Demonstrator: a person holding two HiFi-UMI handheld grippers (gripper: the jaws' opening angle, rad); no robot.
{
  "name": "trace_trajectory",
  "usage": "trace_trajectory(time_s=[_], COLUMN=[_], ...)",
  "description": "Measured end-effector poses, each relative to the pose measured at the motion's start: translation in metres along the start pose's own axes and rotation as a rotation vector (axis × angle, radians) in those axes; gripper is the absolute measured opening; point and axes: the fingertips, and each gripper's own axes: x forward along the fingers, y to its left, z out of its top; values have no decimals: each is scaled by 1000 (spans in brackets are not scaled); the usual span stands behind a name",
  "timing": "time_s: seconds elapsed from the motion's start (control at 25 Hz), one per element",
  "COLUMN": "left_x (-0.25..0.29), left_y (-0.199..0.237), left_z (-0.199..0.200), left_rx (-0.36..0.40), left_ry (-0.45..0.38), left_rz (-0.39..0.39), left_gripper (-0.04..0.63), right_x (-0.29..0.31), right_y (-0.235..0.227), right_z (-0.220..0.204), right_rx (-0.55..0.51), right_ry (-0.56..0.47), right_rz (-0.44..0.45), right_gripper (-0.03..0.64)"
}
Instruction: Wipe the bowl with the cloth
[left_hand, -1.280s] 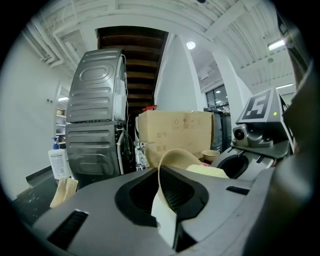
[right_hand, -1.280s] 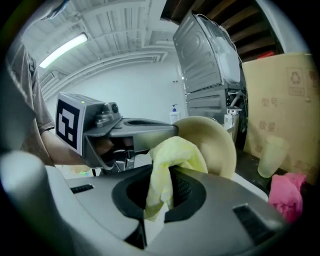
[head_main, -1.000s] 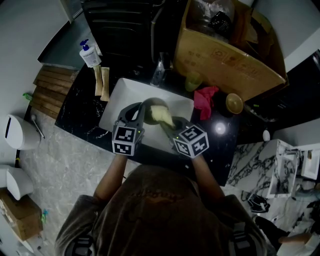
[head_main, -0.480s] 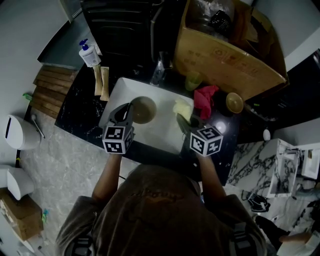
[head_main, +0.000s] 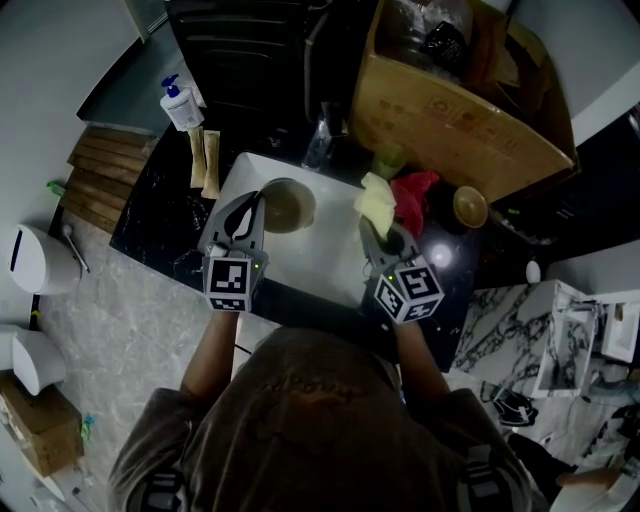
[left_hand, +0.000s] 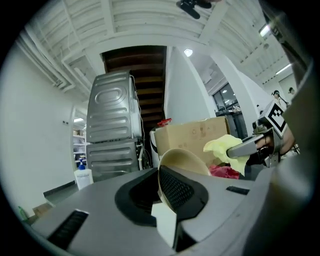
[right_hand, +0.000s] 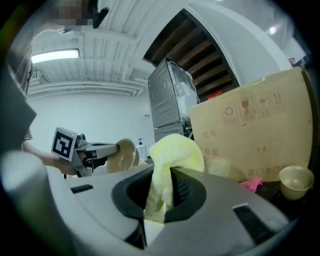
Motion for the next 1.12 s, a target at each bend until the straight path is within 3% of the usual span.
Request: trace_trajectory(time_s=[0.44,1.12], left_x=[-28,-31], left_y=[-8,-9], left_z=[69,57], left_rx=[19,-43], left_ry=[-293,-279], left_rz=[-22,-21], left_gripper=[25,25], right_x=[-16,-14], right_y=[18,19], right_z=[49,45], right_rx=[-165,-141], right_ry=[-233,-221], right_rz=[-84,-92], right_gripper=[28,26])
